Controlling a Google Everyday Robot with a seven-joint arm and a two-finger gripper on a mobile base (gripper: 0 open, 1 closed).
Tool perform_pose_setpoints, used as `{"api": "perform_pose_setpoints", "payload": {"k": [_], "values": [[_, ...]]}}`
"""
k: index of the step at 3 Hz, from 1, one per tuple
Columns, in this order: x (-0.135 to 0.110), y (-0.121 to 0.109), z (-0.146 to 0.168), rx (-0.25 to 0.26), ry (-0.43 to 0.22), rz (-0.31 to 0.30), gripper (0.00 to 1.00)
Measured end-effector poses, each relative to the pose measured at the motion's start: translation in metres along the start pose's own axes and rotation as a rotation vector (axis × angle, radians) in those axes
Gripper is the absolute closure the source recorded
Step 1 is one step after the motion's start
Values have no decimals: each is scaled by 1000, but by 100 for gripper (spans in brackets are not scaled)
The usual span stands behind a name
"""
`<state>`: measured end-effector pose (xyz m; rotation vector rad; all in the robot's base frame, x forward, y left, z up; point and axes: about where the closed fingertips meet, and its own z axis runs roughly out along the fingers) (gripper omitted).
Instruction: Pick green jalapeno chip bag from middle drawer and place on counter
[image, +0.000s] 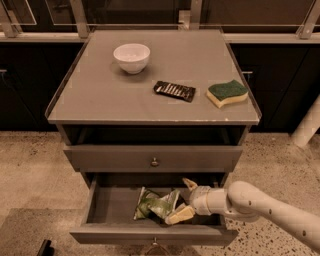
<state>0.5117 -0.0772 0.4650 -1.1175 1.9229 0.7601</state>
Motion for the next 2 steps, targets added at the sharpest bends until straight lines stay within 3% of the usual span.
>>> {"api": "perform_pose_setpoints", "payload": {"k": [1,2], "values": [[8,-11,11,67,-17,19,0],[11,-19,26,94,-33,38,0]]}}
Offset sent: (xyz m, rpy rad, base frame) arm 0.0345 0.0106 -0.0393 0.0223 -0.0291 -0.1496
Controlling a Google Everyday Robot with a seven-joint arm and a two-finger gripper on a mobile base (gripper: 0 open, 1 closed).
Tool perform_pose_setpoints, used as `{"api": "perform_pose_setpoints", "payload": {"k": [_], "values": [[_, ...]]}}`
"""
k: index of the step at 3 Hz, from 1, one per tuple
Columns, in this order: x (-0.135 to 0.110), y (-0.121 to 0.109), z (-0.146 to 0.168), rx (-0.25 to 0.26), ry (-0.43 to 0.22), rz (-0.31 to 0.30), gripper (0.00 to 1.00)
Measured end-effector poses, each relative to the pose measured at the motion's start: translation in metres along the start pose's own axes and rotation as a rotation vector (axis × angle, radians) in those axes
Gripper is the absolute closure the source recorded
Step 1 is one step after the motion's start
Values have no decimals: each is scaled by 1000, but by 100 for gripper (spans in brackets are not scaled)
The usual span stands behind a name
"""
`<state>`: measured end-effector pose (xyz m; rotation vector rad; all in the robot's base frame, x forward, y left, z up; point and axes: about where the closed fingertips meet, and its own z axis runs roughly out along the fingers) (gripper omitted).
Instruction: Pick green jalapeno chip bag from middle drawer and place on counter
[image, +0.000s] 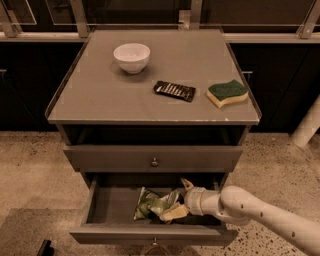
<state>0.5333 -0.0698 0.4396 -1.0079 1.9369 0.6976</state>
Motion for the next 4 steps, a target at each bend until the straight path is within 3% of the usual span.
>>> {"api": "perform_pose_setpoints", "payload": {"k": [1,2,3,4], "values": [[6,-2,32,10,-22,25,0],[10,0,43,9,-19,34,0],[22,6,46,-34,37,-8,19],[24,6,46,-36,40,-7,40]]}}
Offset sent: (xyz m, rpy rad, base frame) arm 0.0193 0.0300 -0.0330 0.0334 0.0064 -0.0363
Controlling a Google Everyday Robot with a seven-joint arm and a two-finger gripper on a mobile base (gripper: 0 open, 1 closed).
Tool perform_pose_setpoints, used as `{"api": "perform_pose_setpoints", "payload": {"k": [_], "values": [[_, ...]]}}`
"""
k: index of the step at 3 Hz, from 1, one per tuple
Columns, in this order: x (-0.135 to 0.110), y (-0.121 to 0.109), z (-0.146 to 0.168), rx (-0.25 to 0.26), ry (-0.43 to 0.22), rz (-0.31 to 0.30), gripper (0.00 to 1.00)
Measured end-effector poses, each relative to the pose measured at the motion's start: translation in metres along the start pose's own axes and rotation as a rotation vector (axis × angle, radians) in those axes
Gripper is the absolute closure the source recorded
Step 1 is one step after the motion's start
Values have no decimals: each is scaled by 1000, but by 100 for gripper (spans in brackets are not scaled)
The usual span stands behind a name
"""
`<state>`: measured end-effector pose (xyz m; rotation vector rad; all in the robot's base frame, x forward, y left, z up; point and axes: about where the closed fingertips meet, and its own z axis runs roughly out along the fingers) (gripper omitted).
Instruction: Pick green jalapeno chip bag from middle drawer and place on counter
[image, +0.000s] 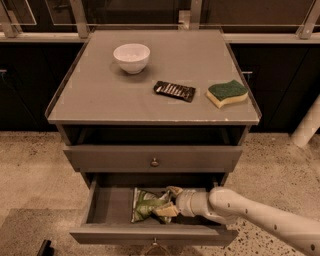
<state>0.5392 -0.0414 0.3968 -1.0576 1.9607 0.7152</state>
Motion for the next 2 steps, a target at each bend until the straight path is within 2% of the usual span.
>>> {"api": "perform_pose_setpoints", "payload": {"k": [2], "values": [[0,0,0,0,0,0,89]]}}
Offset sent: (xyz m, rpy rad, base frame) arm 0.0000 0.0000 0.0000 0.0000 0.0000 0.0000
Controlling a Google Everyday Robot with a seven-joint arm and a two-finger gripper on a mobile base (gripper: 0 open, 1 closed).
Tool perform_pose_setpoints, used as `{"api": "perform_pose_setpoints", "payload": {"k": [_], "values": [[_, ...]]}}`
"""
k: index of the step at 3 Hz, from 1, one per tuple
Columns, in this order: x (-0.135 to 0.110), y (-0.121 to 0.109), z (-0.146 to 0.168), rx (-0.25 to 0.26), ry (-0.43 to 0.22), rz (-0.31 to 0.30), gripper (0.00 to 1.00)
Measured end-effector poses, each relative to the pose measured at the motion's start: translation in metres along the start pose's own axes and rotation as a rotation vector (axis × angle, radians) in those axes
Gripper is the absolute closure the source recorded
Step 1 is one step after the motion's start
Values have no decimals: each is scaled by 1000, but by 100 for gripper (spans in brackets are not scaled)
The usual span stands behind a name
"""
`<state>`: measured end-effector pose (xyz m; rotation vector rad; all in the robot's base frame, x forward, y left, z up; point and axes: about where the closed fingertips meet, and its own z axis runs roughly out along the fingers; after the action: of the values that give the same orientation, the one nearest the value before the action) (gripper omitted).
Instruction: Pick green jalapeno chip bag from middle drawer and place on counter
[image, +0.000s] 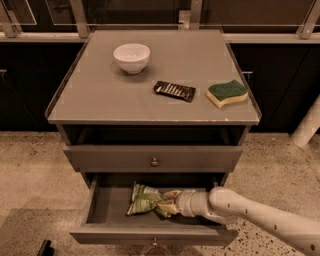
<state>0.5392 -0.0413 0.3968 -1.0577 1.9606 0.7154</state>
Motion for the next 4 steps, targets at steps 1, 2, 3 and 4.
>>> {"api": "perform_pose_setpoints", "payload": {"k": [1,2,3,4], "values": [[0,0,0,0,0,0,100],[0,0,0,0,0,0,100],[-11,13,-19,-9,42,-7,100],[-38,39,-65,40,80,18,100]]}}
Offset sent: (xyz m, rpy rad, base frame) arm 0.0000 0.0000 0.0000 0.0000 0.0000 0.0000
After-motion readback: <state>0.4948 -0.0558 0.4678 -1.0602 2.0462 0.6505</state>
